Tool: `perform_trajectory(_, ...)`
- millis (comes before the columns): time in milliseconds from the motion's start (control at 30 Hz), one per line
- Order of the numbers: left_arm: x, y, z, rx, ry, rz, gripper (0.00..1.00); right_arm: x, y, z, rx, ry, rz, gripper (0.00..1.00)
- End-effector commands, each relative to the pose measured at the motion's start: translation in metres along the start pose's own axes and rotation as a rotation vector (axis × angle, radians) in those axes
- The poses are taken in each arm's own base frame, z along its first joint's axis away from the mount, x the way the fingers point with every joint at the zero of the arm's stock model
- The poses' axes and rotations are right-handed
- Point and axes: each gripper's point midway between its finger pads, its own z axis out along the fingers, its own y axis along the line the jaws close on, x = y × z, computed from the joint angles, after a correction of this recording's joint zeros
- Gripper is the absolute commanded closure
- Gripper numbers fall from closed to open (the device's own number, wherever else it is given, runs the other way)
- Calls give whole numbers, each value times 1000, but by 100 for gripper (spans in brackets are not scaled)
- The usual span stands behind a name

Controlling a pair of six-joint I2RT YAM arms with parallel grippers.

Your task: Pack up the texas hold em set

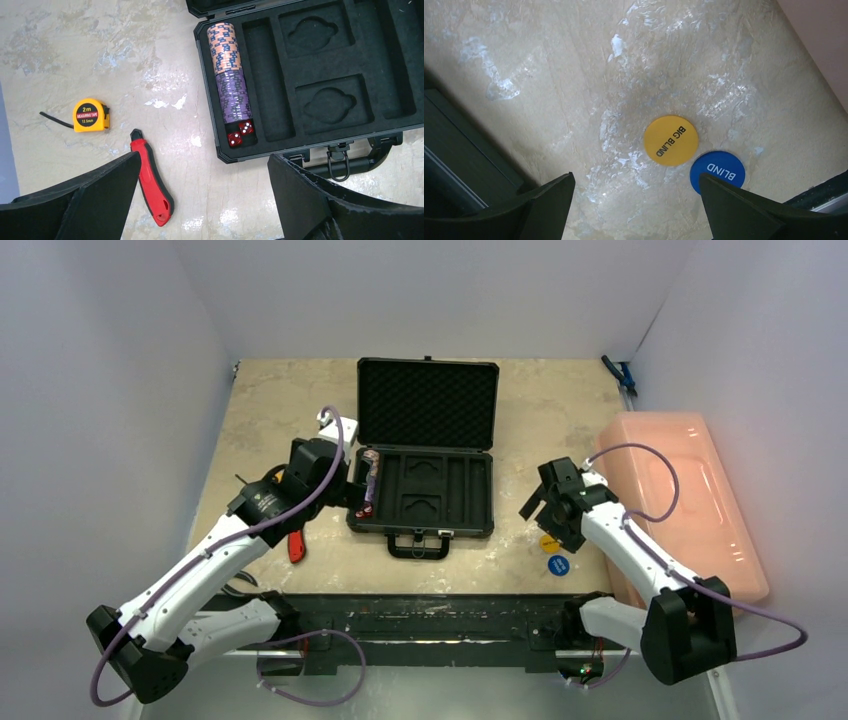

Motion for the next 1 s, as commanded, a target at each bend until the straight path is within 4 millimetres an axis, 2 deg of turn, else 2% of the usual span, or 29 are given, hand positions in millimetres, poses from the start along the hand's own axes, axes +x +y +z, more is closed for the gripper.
perform_trajectory(0,-9,2,1,-4,-42,17,0,-8,2,7,-30,24,29,1)
perform_trajectory(167,-6,4,5,-19,-29,38,0,-15,-7,16,5,20,45,1)
perform_trajectory(500,-7,9,6,-50,-28,53,0,-7,-17,33,26,49,66,1)
perform_trajectory(967,-6,11,7,-57,-24,54,1,-2,-17,48,38,63,68,15)
